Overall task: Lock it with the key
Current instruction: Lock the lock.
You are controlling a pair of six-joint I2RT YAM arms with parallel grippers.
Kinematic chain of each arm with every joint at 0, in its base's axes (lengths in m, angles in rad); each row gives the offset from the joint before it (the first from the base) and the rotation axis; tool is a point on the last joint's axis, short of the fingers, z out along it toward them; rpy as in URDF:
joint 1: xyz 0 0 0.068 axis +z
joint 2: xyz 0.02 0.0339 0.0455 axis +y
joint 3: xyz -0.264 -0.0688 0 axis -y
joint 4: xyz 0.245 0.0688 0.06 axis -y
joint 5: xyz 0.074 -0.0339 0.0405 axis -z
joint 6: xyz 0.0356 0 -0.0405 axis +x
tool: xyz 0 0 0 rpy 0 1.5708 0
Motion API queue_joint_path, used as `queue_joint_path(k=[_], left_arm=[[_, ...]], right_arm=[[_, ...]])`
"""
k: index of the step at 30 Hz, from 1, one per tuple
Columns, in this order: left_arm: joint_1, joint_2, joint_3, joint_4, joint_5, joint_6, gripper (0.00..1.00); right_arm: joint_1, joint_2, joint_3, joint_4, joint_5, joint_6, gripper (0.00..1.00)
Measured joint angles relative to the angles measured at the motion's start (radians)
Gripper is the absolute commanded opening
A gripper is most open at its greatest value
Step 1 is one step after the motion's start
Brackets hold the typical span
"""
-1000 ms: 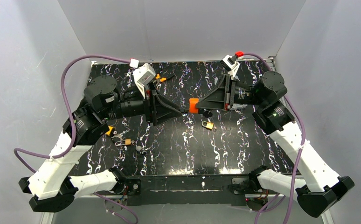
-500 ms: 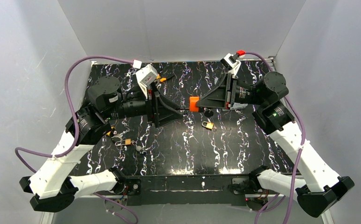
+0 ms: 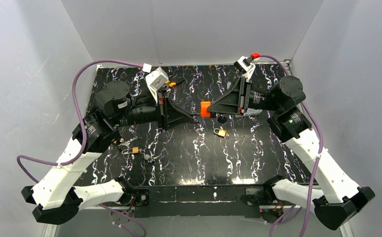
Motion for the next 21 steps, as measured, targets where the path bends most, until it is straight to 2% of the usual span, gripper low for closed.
queue_joint_path(k=[3, 4, 8, 11, 14, 21], left_arm=[[0.0, 0.0, -0.002, 0.013, 0.002, -0.01, 0.0], [0.0, 0.0, -0.002, 0.014, 0.001, -0.012, 0.0], [0.0, 0.0, -0.004, 0.015, -0.005, -0.022, 0.0], [-0.001, -0.001, -0.007, 0.023, -0.005, -0.035, 0.0], [-0.001, -0.004, -0.007, 0.033, -0.007, -0.054, 0.0], [0.0, -0.01, -0.007, 0.07, -0.008, -0.096, 0.0]], right_arm=[[-0.001, 0.0, 0.0, 0.002, 0.0, -0.003, 0.03], [-0.001, -0.001, 0.001, 0.0, 0.001, -0.011, 0.08], [-0.001, -0.007, 0.027, -0.069, 0.028, -0.089, 0.49], [0.0, -0.032, 0.04, -0.151, 0.076, -0.179, 0.65], [-0.001, -0.063, 0.044, -0.228, 0.135, -0.265, 0.72], [-0.002, -0.132, 0.048, -0.31, 0.259, -0.419, 0.75]])
